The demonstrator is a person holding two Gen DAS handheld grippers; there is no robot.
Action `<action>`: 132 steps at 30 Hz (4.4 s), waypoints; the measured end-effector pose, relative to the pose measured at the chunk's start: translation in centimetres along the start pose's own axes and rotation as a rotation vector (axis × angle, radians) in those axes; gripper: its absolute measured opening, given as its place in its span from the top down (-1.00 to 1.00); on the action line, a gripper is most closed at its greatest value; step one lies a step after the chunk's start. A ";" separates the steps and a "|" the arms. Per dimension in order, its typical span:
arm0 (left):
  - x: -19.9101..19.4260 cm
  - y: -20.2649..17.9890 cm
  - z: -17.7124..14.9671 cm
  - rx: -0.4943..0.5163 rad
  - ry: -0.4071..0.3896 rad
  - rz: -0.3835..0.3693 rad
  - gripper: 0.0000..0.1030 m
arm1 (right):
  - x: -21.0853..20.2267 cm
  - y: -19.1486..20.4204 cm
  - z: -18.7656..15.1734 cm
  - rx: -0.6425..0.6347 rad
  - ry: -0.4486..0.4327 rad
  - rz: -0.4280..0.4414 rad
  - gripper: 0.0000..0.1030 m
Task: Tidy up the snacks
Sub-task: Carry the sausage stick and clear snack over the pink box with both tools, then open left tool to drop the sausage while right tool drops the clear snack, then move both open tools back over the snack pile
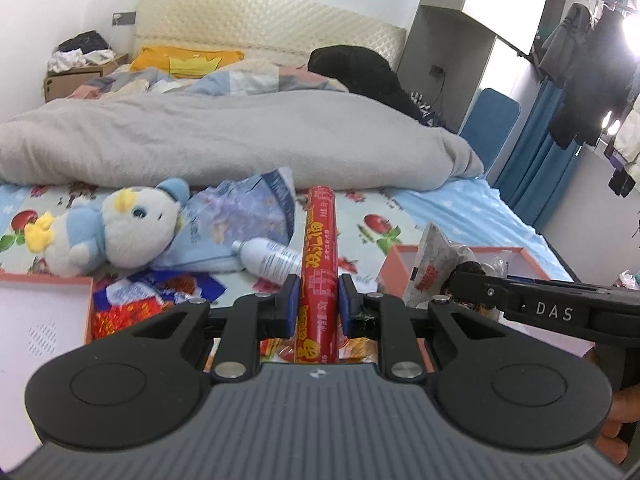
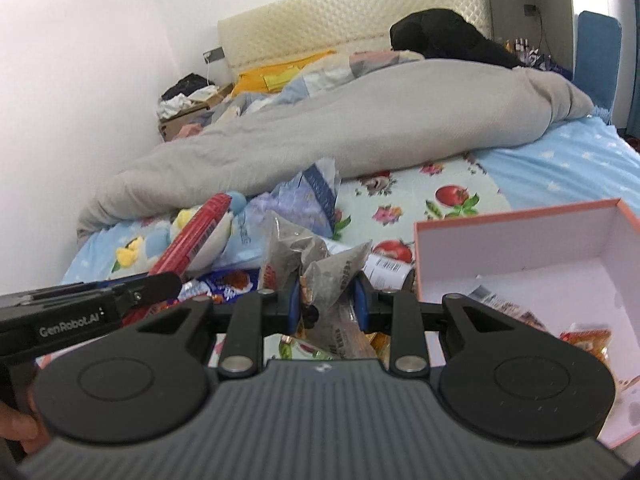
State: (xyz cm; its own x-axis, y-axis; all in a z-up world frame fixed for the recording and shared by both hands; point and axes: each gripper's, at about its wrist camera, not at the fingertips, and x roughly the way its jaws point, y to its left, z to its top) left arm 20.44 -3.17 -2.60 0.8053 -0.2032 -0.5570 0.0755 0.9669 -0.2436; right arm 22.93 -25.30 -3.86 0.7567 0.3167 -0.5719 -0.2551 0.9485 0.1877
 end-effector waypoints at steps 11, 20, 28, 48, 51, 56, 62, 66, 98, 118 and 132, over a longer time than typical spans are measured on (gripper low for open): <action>0.4 -4.6 3.1 0.034 -0.026 -0.059 0.54 | -2.6 -2.4 2.9 -0.004 -0.071 -0.049 0.42; 2.2 -8.3 5.3 0.056 -0.024 -0.120 0.54 | -3.9 -6.0 4.6 0.030 -0.100 -0.123 0.42; 5.2 -12.0 6.8 0.086 -0.005 -0.165 0.54 | -4.7 -9.2 5.4 0.048 -0.134 -0.186 0.42; 17.8 -19.7 -1.1 0.220 0.319 -0.222 0.54 | 0.3 -18.9 -3.7 0.213 0.134 -0.344 0.41; 18.6 -19.8 -1.6 0.229 0.344 -0.212 0.54 | 1.0 -19.5 -4.7 0.235 0.164 -0.342 0.41; 18.6 -20.0 -1.6 0.244 0.343 -0.206 0.54 | 1.2 -19.8 -5.3 0.245 0.178 -0.334 0.41; 17.7 -19.5 -1.2 0.232 0.335 -0.192 0.51 | 0.8 -19.5 -4.4 0.243 0.163 -0.330 -0.10; 16.1 -19.5 -0.6 0.248 0.307 -0.200 0.44 | -0.8 -18.7 -3.3 0.230 0.096 -0.314 -0.24; -1.5 -8.5 1.6 0.162 -0.001 -0.123 0.28 | -8.3 -4.6 -0.4 0.062 -0.178 -0.123 -0.24; -3.6 0.7 -3.7 0.055 0.006 0.011 0.28 | -4.5 2.9 -5.4 -0.026 -0.113 -0.020 -0.24; -3.5 5.7 -8.0 -0.012 0.040 0.068 0.28 | -1.8 5.7 -9.4 -0.031 -0.067 0.029 -0.24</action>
State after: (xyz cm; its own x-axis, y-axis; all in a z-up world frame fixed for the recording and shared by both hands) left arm 13.33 1.80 -8.42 0.7841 -0.1436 -0.6038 0.0145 0.9768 -0.2136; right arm 14.43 -20.49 -9.26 0.7871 0.3447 -0.5115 -0.2955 0.9386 0.1778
